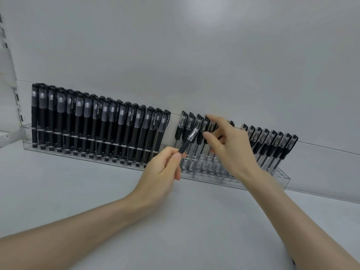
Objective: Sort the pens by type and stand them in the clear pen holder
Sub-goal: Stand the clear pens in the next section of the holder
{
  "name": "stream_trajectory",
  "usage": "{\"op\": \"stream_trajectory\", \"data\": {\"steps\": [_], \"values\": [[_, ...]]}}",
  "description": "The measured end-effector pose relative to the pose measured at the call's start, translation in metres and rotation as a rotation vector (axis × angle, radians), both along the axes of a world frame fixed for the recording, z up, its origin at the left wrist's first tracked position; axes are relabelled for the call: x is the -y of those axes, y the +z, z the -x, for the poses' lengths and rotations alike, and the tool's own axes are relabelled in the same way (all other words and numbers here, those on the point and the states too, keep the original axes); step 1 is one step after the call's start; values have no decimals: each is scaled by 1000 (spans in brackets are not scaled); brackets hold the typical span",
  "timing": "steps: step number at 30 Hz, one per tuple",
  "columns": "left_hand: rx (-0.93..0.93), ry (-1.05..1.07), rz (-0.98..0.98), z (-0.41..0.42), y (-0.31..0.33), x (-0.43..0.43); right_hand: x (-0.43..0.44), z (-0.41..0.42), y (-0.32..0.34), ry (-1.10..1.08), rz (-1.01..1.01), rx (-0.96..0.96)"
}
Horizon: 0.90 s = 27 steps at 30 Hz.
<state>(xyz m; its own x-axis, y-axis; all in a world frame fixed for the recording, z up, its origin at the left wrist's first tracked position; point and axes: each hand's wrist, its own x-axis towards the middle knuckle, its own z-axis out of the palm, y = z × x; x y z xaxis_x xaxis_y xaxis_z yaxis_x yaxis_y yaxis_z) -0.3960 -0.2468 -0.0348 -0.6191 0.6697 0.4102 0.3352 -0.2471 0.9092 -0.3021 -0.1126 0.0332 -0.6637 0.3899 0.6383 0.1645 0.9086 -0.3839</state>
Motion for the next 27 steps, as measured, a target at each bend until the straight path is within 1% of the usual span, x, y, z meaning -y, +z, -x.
{"op": "stream_trajectory", "data": {"steps": [2, 4, 6, 8, 10, 13, 16, 18, 19, 20, 21, 23, 24, 25, 27], "values": [[1, 15, -6, 1, 2, 1, -1, 1, -3, -5, -11, 22], [1, 19, -26, 1, 4, 2, 0, -2, -4, 9, 40, -62], [4, 1, -56, -1, 5, 3, 7, -6, -1, 105, 240, -183], [4, -32, -75, -5, 6, 3, 16, -7, 1, 229, 427, -223], [12, -88, -66, -11, 6, 1, 22, -7, 0, 301, 492, -217], [22, -142, -29, -17, 5, 0, 22, -8, 2, 356, 577, -239], [45, -145, 4, -14, 5, 2, 20, -10, 3, 392, 628, -168], [40, -126, 43, -11, 3, 2, 20, -10, 3, 403, 621, -116], [-12, -105, 50, -10, 3, 1, 20, -11, 4, 401, 616, -114], [-111, -66, 53, -8, 2, 0, 18, -13, 8, 392, 618, -134], [-267, -3, 63, -5, 0, 0, 16, -15, 13, 373, 615, -168], [-696, 169, 119, 6, -4, -1, 9, -22, 25, 297, 545, -261], [-880, 234, 150, 11, -7, -1, 6, -24, 30, 262, 492, -312], [-997, 267, 180, 14, -9, -1, 3, -25, 32, 238, 449, -361], [-1095, 270, 241, 15, -14, -3, 0, -24, 33, 212, 395, -424]]}}
